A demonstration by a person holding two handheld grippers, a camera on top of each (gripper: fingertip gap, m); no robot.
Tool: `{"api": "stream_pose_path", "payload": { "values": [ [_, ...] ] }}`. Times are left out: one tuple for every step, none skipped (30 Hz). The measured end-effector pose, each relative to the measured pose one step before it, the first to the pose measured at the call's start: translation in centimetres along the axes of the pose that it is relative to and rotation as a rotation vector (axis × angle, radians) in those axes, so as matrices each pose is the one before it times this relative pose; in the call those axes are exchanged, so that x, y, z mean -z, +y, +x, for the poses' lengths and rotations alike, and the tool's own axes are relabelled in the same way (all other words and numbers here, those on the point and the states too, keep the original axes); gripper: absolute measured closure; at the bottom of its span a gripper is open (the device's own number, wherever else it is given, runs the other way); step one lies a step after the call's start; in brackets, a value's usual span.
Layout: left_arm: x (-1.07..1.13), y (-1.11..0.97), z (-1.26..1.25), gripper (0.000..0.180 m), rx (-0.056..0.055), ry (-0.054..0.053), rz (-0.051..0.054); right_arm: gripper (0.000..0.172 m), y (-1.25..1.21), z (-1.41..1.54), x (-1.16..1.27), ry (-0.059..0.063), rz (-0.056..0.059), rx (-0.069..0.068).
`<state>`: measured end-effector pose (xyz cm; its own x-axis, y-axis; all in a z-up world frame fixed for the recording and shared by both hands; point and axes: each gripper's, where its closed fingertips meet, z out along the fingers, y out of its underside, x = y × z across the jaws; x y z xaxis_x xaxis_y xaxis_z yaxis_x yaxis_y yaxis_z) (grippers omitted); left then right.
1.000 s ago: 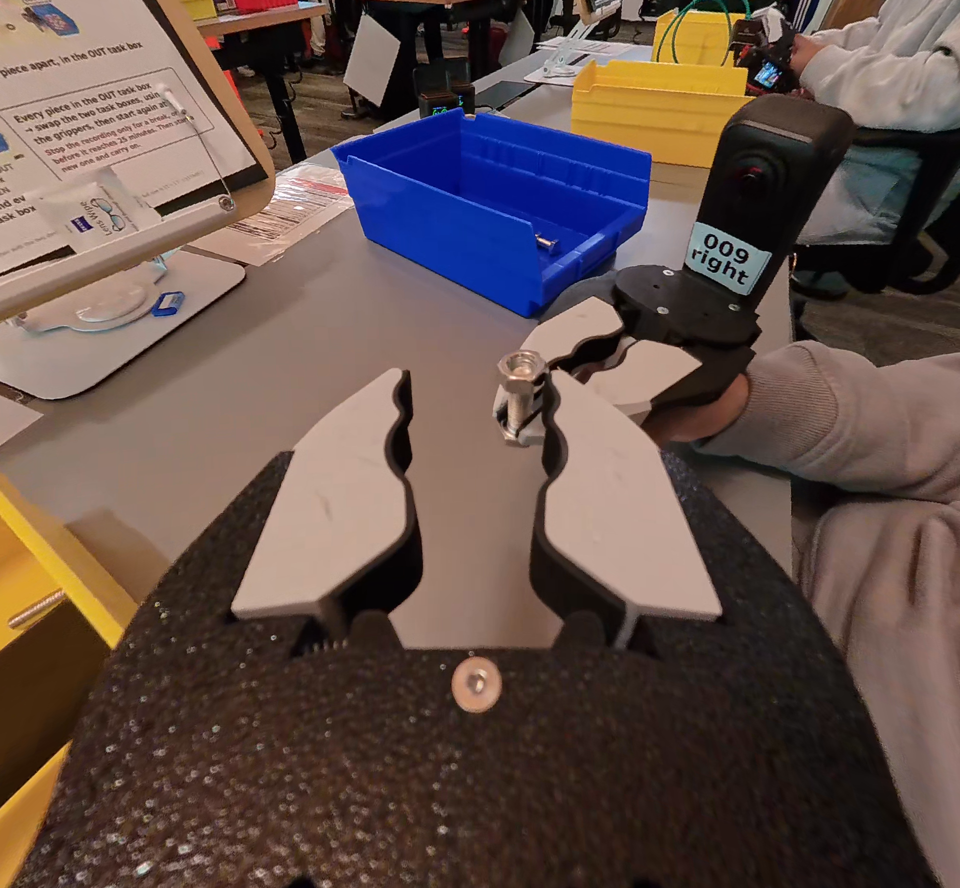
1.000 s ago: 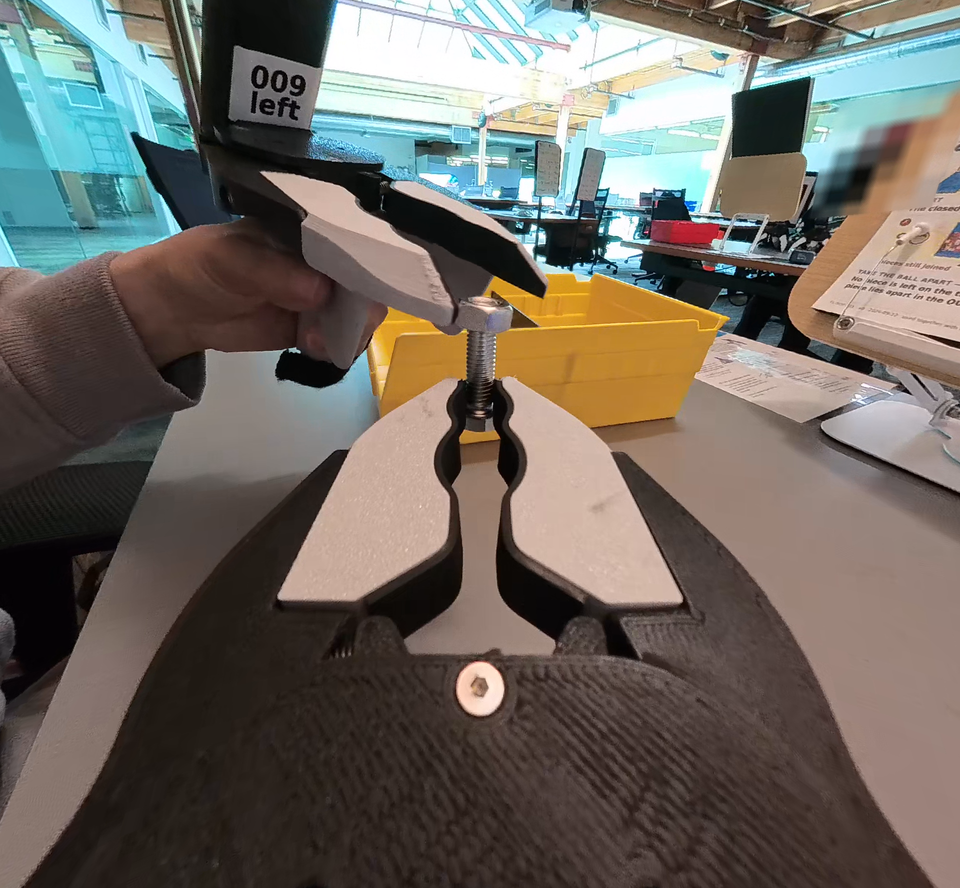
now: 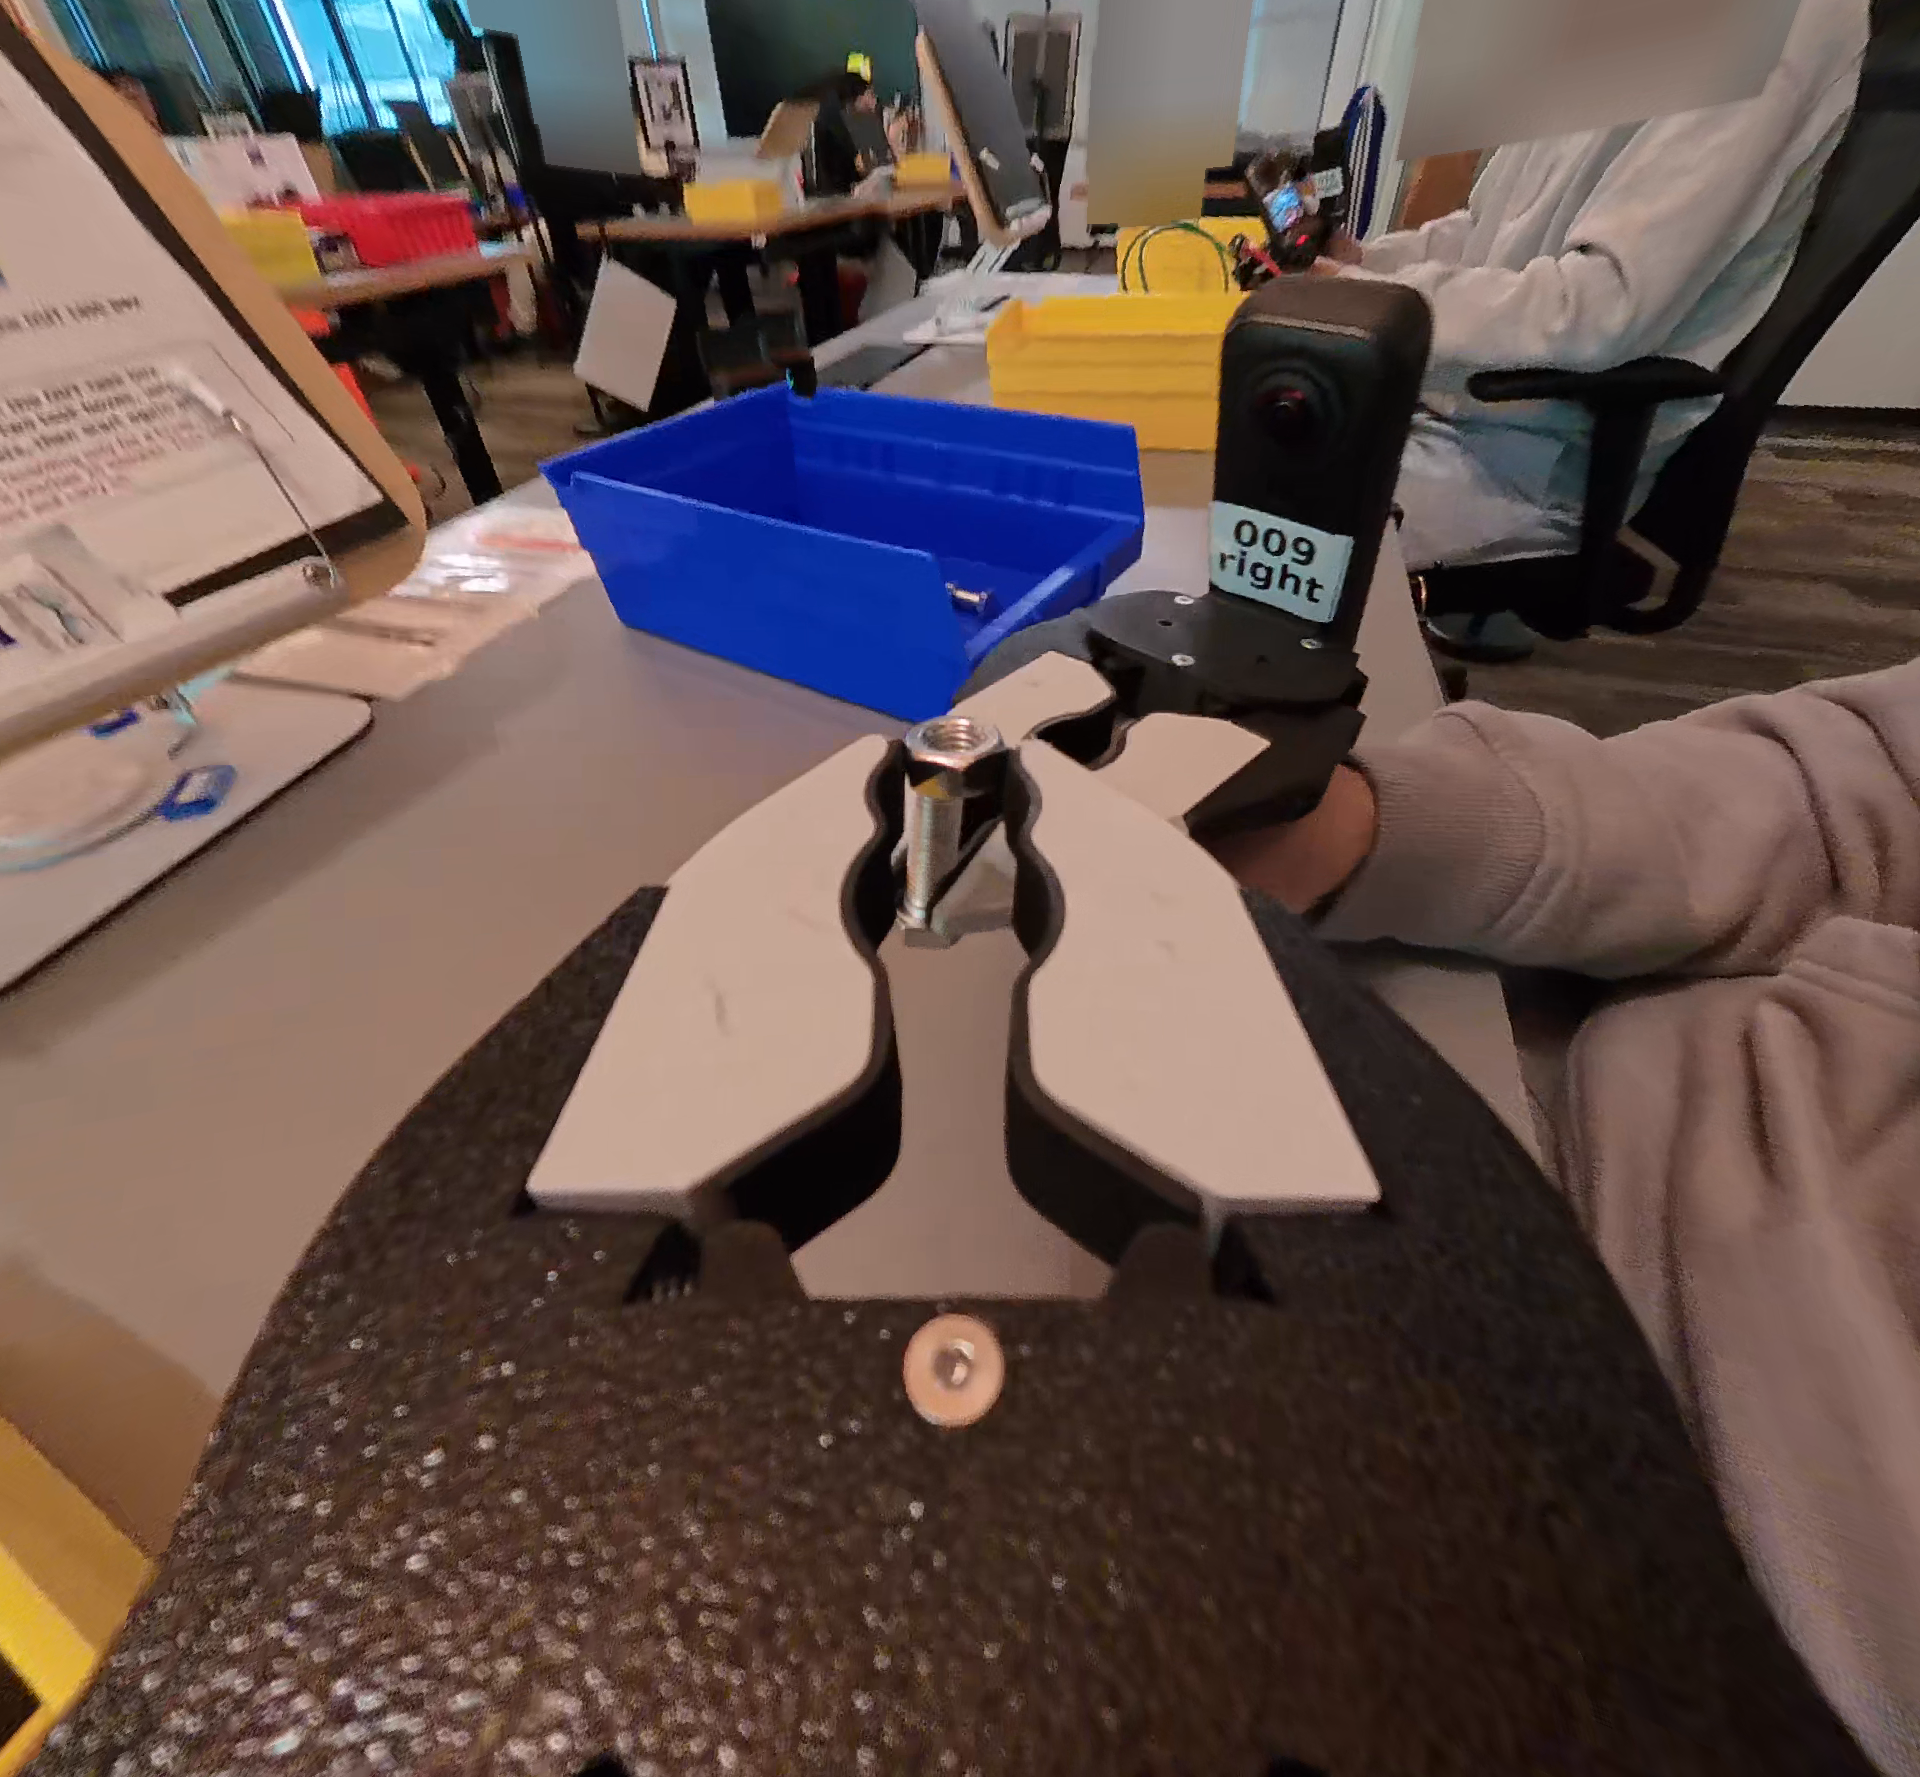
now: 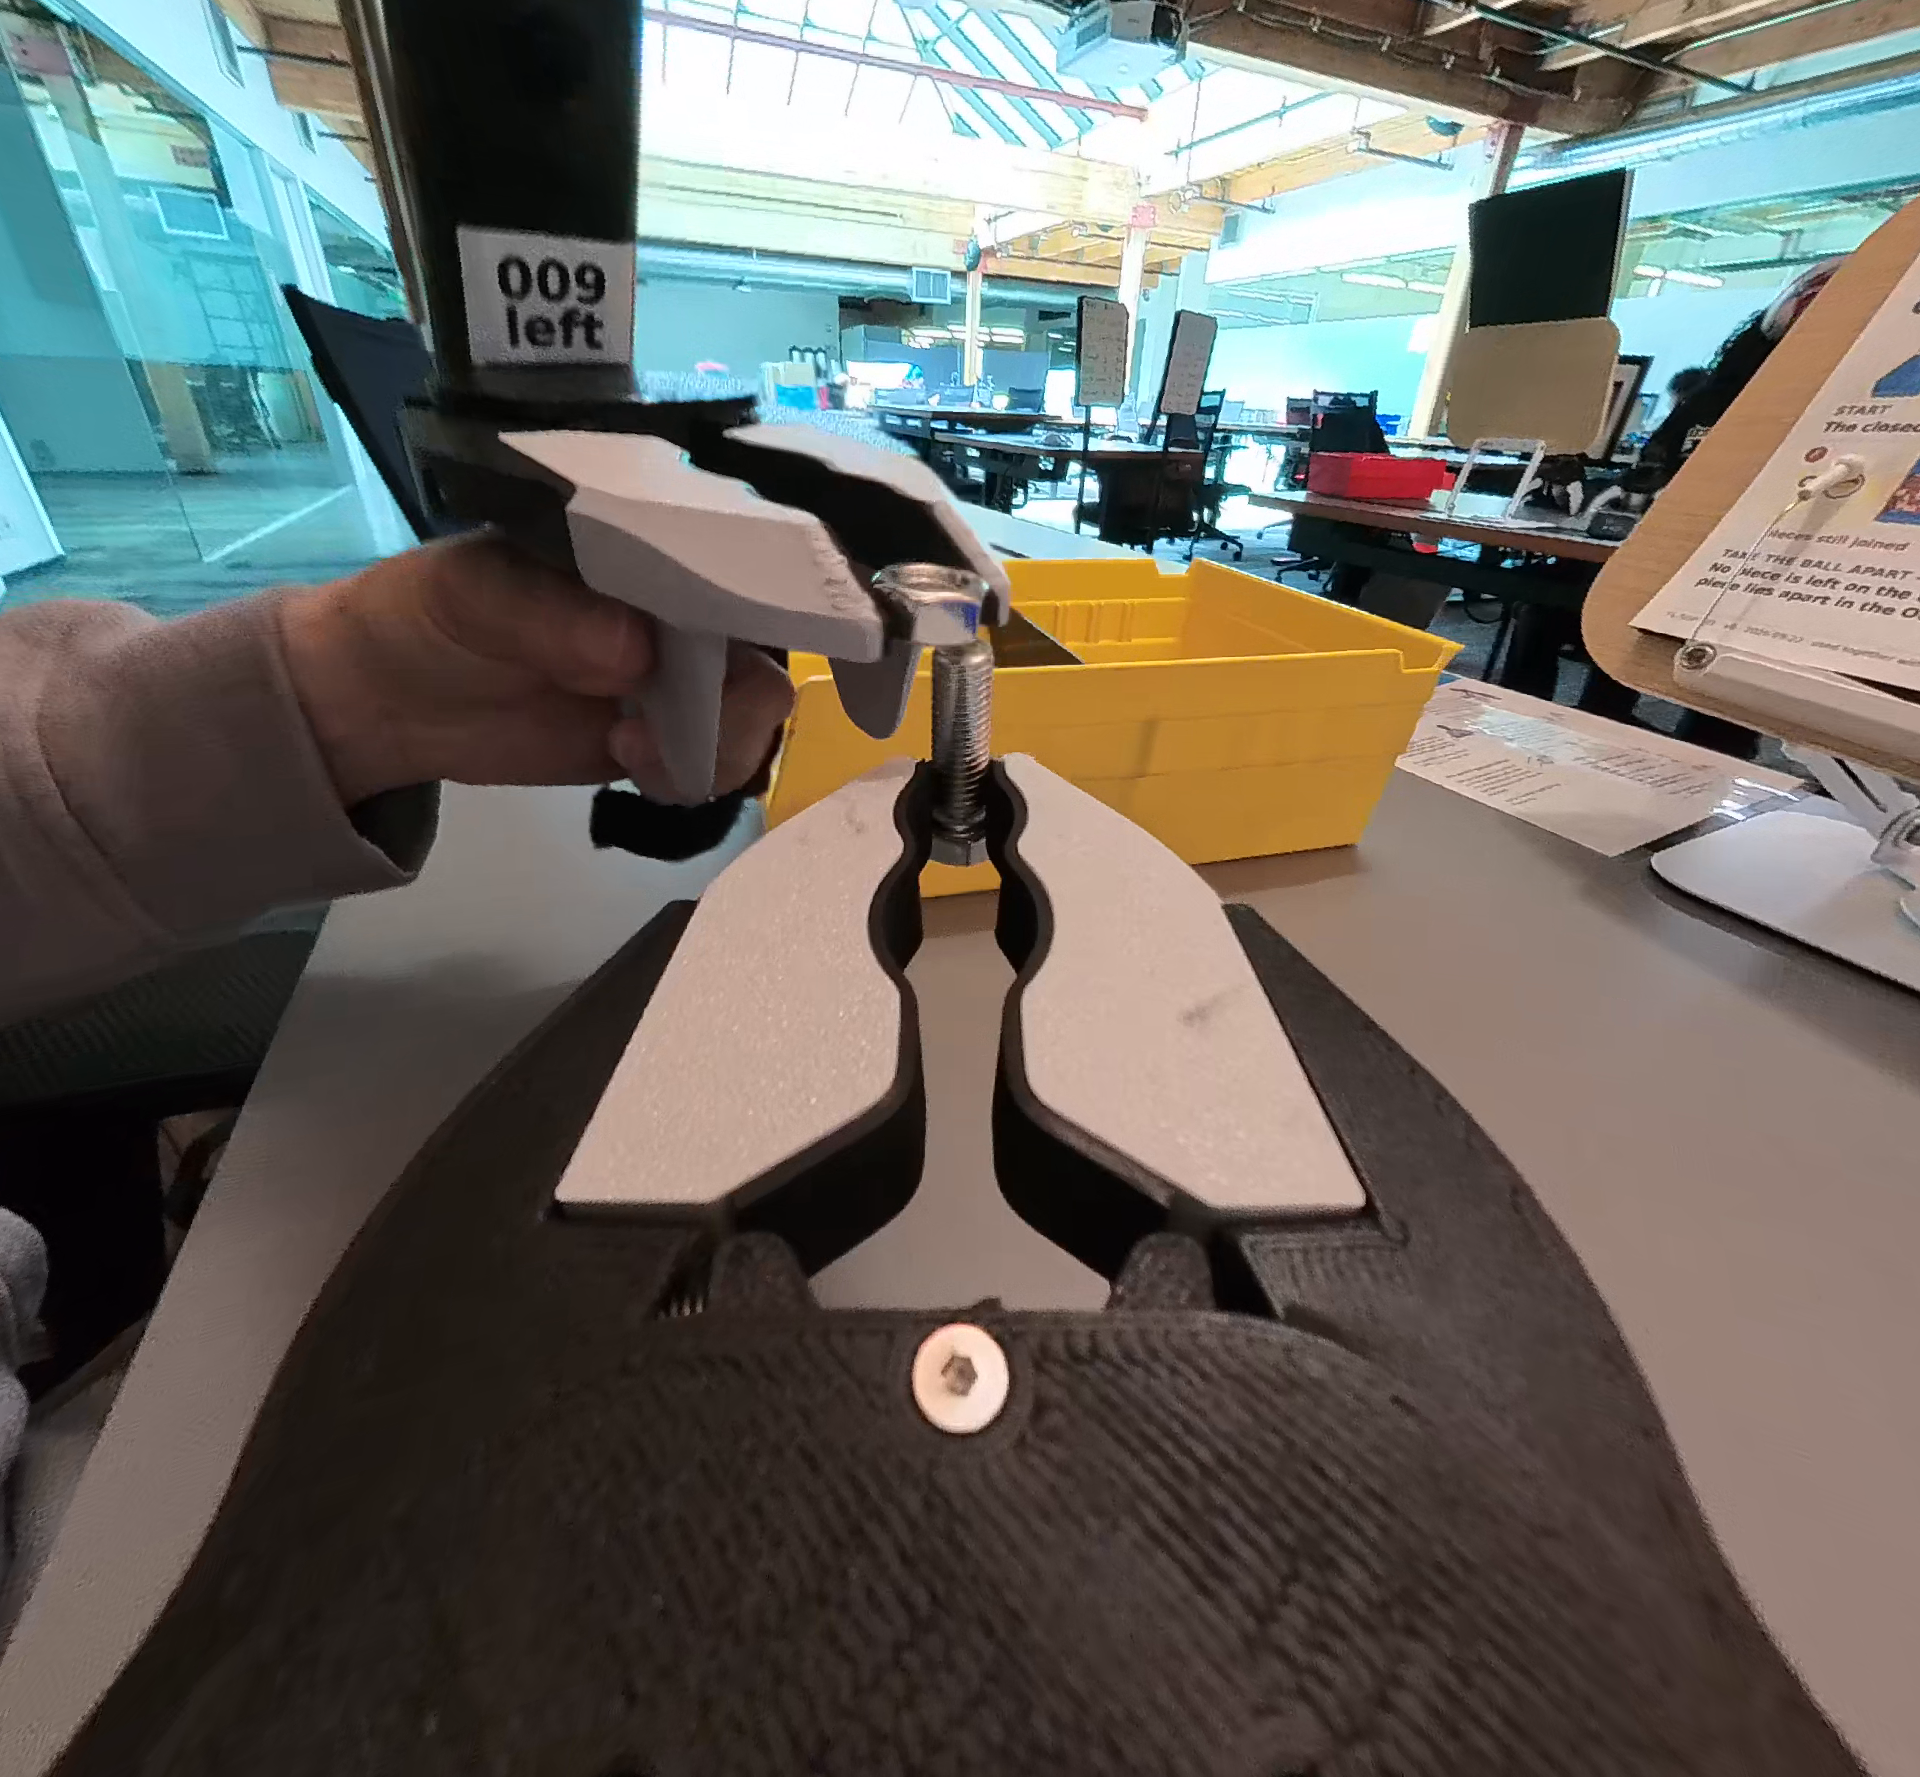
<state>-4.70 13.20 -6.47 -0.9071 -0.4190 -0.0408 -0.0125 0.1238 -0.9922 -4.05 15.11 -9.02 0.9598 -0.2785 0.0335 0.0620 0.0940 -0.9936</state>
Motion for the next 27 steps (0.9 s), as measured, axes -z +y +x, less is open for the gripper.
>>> {"api": "stream_pose_path", "payload": {
  "values": [
    [0.056,0.008,-0.018,0.163,-0.0140,-0.0066,0.0149,0.163,-0.127,-0.030,0.045,-0.0061,0.0091,-0.0108],
    [0.046,-0.004,-0.048,0.164,-0.0082,-0.0063,0.0125,0.163,-0.002,0.014,0.004,-0.0017,0.0009,-0.0054],
    [0.019,0.011,0.009,0.163,0.0007,0.0011,0.0074,0.163,0.022,-0.035,-0.018,-0.0016,-0.0022,0.0022],
    [-0.035,0.041,0.000,0.164,0.0066,0.0028,0.0041,0.163,0.041,-0.107,-0.022,-0.0036,-0.0029,0.0064],
    [-0.058,0.077,-0.040,0.164,0.0060,0.0002,0.0011,0.163,0.060,-0.158,-0.065,-0.0065,-0.0048,0.0078],
    [-0.075,0.130,0.016,0.164,0.0006,0.0044,-0.0018,0.163,0.044,-0.117,-0.058,-0.0027,-0.0039,0.0091],
    [-0.092,0.163,0.068,0.163,-0.0015,0.0076,-0.0040,0.163,0.054,-0.056,-0.042,0.0010,-0.0041,0.0074],
    [-0.059,0.154,-0.029,0.164,-0.0002,0.0000,-0.0030,0.163,0.111,0.071,-0.017,0.0049,-0.0073,0.0024],
    [0.003,0.089,-0.124,0.164,0.0000,-0.0059,0.0011,0.163,0.116,0.144,0.015,0.0057,-0.0067,-0.0031],
    [0.025,0.033,-0.101,0.164,0.0022,-0.0026,0.0052,0.163,0.042,0.058,0.009,0.0004,-0.0028,-0.0037],
    [0.025,0.017,-0.071,0.164,0.0077,0.0005,0.0066,0.163,-0.003,0.008,0.002,0.0000,0.0003,-0.0020],
    [0.003,0.052,-0.065,0.164,0.0104,0.0017,0.0020,0.163,0.076,0.030,-0.020,0.0022,-0.0040,0.0009],
    [0.004,0.108,-0.035,0.164,0.0066,0.0024,-0.0027,0.163,0.127,0.021,-0.030,0.0008,-0.0085,0.0023],
    [0.022,0.087,-0.025,0.163,0.0017,0.0015,-0.0027,0.163,0.104,0.008,-0.027,0.0011,-0.0069,0.0022],
    [0.032,0.060,-0.021,0.163,0.0014,0.0016,-0.0021,0.163,0.061,-0.005,-0.026,0.0013,-0.0046,0.0036],
    [0.033,0.042,0.014,0.163,0.0023,0.0031,-0.0015,0.163,0.046,-0.034,-0.020,-0.0008,-0.0027,0.0027],
    [0.035,0.029,0.009,0.163,0.0032,0.0026,-0.0005,0.163,0.002,-0.016,-0.009,-0.0007,-0.0001,-0.0006],
    [0.016,0.023,-0.008,0.163,0.0041,0.0009,-0.0009,0.163,0.031,0.002,-0.020,-0.0012,-0.0014,-0.0020],
    [0.004,0.035,-0.002,0.163,0.0029,0.0006,-0.0012,0.163,0.020,0.004,-0.008,-0.0005,-0.0014,-0.0022],
    [-0.003,0.034,0.025,0.163,0.0007,0.0012,-0.0011,0.163,-0.011,-0.011,0.009,-0.0006,0.0015,-0.0010],
    [-0.026,0.069,0.003,0.163,-0.0004,-0.0001,-0.0025,0.163,-0.027,-0.013,0.012,-0.0015,0.0020,-0.0016],
    [-0.029,0.082,-0.027,0.163,0.0006,-0.0020,-0.0044,0.163,-0.001,0.004,0.000,-0.0009,0.0002,-0.0023],
    [-0.040,0.081,-0.040,0.161,0.0044,-0.0012,-0.0044,0.163,0.035,0.027,-0.011,-0.0001,-0.0016,-0.0023],
    [-0.032,0.049,0.022,0.158,0.0071,0.0030,-0.0018,0.163,0.038,0.001,0.000,-0.0006,-0.0021,-0.0011],
    [-0.013,0.014,0.042,0.158,0.0052,0.0046,0.0011,0.163,0.022,-0.025,-0.020,-0.0019,-0.0015,-0.0004],
    [0.005,-0.022,0.012,0.158,0.0018,0.0002,0.0034,0.163,0.012,-0.031,-0.007,-0.0011,-0.0009,0.0010],
    [0.036,-0.058,-0.021,0.156,0.0009,-0.0031,0.0050,0.163,0.012,-0.018,-0.014,0.0001,-0.0009,0.0026]
  ]
}}
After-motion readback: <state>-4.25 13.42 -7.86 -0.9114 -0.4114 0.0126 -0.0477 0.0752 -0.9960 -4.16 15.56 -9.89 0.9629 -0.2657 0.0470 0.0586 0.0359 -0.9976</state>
